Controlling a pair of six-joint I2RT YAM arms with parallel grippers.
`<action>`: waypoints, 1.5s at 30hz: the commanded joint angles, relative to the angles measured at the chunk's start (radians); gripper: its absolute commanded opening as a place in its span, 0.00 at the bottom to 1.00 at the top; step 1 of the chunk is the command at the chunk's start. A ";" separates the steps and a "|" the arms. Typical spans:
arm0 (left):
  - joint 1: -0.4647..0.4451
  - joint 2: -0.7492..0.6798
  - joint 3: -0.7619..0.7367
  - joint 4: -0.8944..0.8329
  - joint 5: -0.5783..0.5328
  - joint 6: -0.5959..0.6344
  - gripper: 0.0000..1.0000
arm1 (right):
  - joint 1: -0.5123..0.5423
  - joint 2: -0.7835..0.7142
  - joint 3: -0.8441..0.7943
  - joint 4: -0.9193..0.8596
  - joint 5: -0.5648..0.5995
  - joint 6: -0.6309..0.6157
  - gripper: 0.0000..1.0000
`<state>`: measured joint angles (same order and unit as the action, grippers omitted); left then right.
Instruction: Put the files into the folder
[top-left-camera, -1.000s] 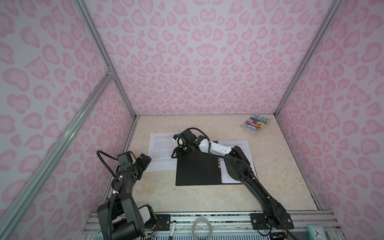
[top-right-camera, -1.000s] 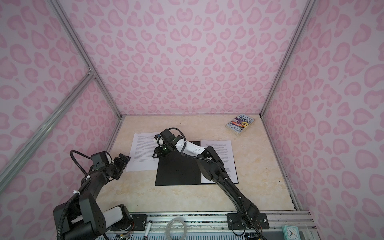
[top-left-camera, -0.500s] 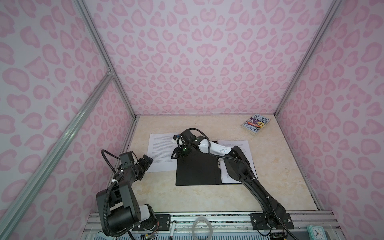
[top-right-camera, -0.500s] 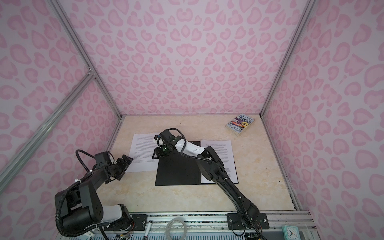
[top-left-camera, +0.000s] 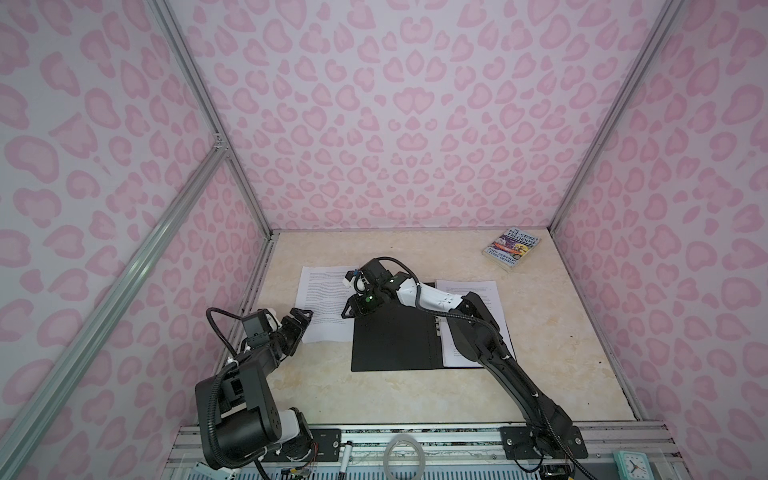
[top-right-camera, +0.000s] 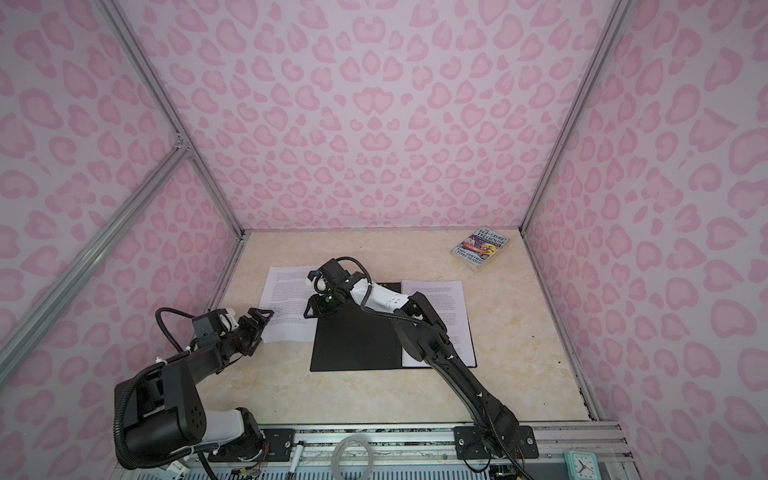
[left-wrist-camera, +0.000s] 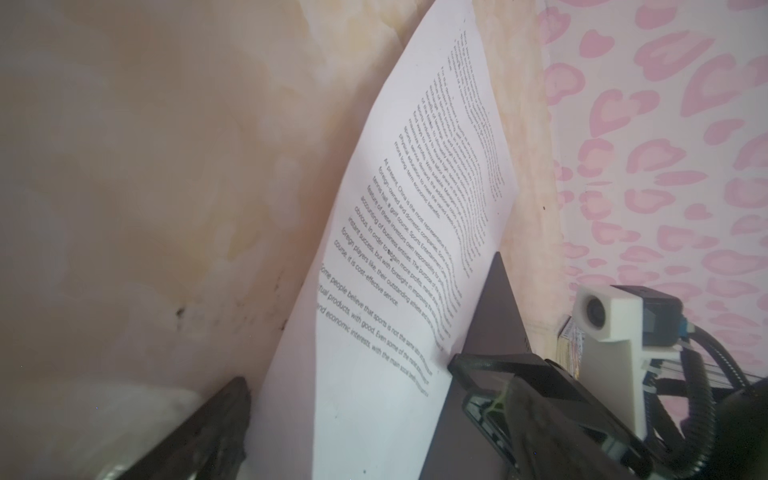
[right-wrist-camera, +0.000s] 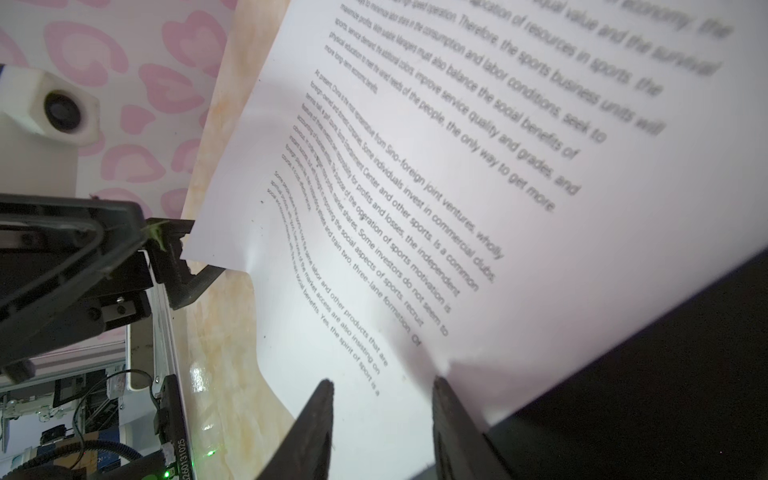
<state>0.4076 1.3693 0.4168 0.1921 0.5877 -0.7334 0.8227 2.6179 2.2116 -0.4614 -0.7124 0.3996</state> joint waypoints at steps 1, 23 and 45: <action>-0.001 0.027 -0.005 -0.041 -0.027 -0.042 0.99 | 0.002 0.023 -0.007 -0.042 -0.004 0.005 0.41; -0.001 -0.016 0.026 -0.185 -0.241 -0.003 0.65 | -0.004 0.024 -0.012 -0.031 -0.020 0.016 0.39; 0.022 0.008 0.077 -0.220 -0.324 0.015 0.99 | -0.011 0.011 -0.042 -0.002 -0.039 0.021 0.38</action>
<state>0.4274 1.3403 0.4858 0.0547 0.2710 -0.7315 0.8124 2.6202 2.1826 -0.4210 -0.7704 0.4122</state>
